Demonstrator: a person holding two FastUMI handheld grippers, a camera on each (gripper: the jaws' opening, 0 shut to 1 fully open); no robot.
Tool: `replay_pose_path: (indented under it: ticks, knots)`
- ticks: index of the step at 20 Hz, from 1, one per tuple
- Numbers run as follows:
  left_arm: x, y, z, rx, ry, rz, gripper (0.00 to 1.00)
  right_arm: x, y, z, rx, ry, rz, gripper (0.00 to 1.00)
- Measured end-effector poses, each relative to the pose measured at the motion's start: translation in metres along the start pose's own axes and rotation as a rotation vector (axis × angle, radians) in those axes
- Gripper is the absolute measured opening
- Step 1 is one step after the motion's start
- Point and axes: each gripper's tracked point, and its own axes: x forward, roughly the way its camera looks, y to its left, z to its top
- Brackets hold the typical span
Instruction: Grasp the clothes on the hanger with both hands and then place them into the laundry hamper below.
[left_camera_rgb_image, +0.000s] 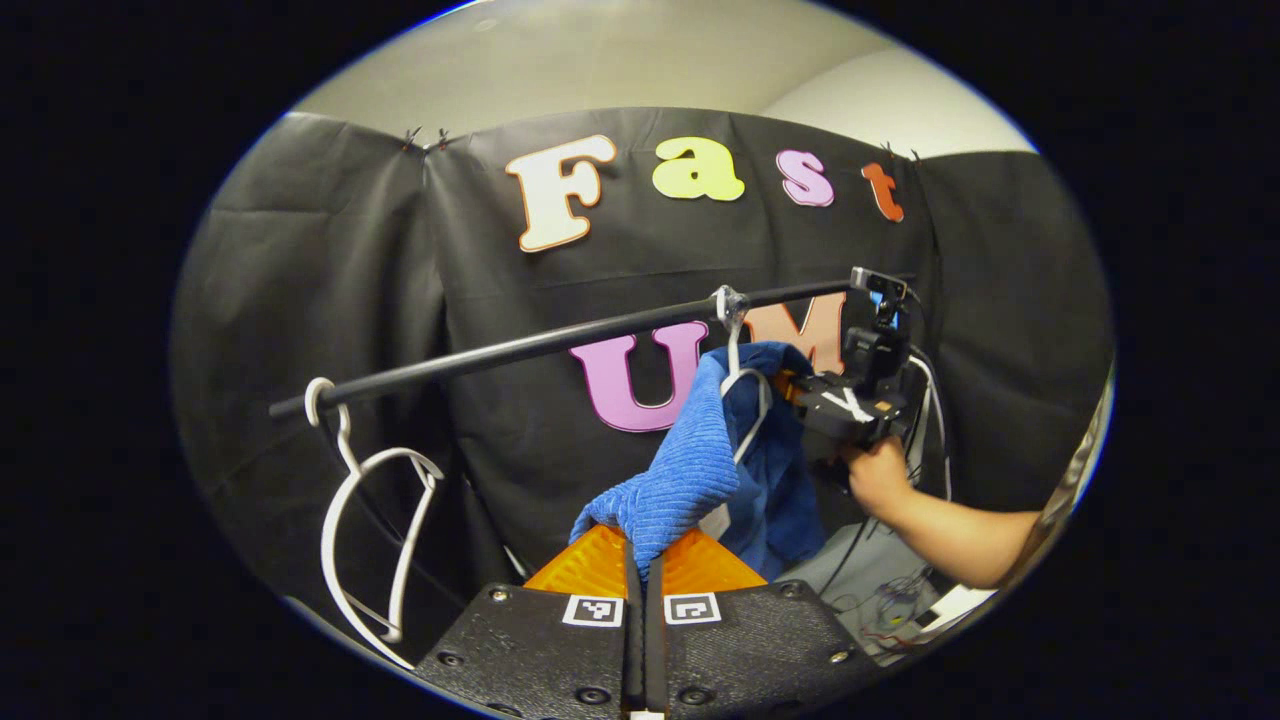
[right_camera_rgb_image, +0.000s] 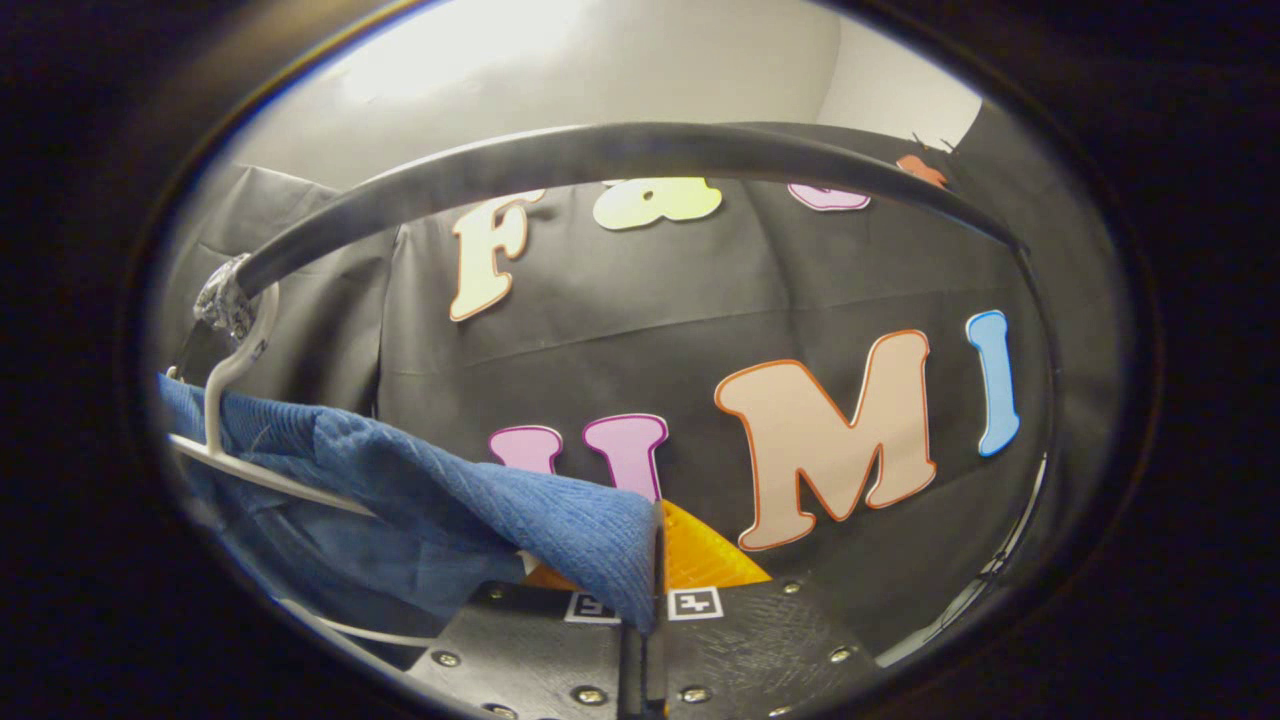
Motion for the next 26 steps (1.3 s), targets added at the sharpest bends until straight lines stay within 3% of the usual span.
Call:
replay_pose_path:
  ticks: [5, 9, 10, 11, 13, 18, 23, 26]
  knots:
    - [0.009, 0.026, 0.008, 0.212, 0.023, -0.003, 0.01, 0.004, 0.004, -0.002, 0.001, 0.003, 0.024, 0.05]
    - [0.035, 0.03, -0.005, 0.173, 0.029, -0.014, 0.0, 0.011, -0.011, -0.008, -0.008, 0.014, -0.016, 0.05]
    - [0.043, 0.028, -0.006, 0.167, 0.016, -0.022, 0.04, 0.013, -0.016, -0.008, -0.013, 0.014, -0.029, 0.05]
    - [0.051, 0.029, -0.012, 0.171, 0.028, -0.02, 0.0, 0.016, -0.019, -0.008, -0.018, 0.014, -0.034, 0.05]
    - [0.059, 0.035, -0.028, 0.187, 0.063, -0.032, 0.04, 0.02, -0.016, -0.013, -0.013, 0.022, -0.015, 0.05]
    - [0.086, 0.046, -0.047, 0.246, 0.089, -0.048, 0.01, 0.033, -0.02, -0.015, 0.014, 0.012, -0.022, 0.05]
    - [0.096, 0.042, -0.023, 0.229, 0.037, -0.057, 0.04, 0.041, -0.038, 0.014, 0.048, -0.067, -0.078, 0.06]
    - [0.097, 0.049, -0.007, 0.293, -0.002, -0.057, 0.01, 0.048, -0.038, 0.021, 0.067, -0.095, -0.069, 0.06]
